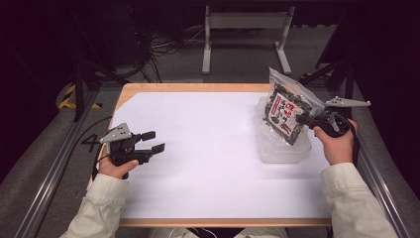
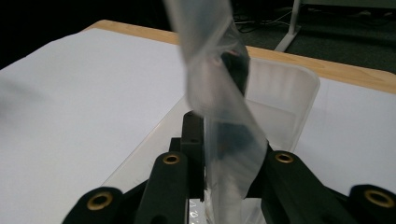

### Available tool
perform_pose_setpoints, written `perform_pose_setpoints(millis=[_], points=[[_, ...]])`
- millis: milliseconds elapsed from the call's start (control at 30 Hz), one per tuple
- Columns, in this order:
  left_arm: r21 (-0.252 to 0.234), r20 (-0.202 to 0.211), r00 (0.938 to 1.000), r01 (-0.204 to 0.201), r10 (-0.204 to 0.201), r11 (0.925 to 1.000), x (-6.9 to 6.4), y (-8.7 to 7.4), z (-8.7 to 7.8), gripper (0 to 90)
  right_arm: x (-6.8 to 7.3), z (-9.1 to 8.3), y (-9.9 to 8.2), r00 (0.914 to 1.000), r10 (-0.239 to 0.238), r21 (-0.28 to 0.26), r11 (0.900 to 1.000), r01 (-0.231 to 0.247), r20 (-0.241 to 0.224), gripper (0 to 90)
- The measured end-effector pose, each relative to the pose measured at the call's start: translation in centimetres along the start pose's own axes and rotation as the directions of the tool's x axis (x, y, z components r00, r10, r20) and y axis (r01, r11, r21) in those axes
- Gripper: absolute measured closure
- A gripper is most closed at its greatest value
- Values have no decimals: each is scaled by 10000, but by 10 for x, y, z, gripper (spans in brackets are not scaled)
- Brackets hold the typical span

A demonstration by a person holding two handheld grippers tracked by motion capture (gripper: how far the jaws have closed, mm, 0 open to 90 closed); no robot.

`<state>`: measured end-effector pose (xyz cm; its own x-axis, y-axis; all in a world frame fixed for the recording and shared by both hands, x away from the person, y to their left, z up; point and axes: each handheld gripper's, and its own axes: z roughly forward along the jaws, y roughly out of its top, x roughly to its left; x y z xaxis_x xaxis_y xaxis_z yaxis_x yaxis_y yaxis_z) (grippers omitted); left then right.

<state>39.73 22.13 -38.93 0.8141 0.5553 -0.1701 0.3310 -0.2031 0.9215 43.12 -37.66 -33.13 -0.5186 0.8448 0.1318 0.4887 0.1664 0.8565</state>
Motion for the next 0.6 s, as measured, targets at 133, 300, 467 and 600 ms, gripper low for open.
perform_pose_setpoints(millis=[133, 300, 467, 600], points=[[102, -11, 10000, 7, -6, 9999, 0, 0, 0, 350, -8, -1, -7, 9990, 391, -215, 9990, -395, -204, 771], [36, 8, 10000, -1, 1, 10000, -1, 0, 2, 350, -7, -1, -12, 9992, 324, -439, 9985, -334, -232, 770], [43, 26, 10000, 40, -40, 10000, 0, 0, 2, 350, -7, -1, -12, 9994, 268, -427, 9987, -277, -218, 769], [54, -5, 10000, 30, -30, 10000, 1, 0, 1, 350, -12, -1, -11, 9983, 503, -465, 9976, -516, -284, 766]])
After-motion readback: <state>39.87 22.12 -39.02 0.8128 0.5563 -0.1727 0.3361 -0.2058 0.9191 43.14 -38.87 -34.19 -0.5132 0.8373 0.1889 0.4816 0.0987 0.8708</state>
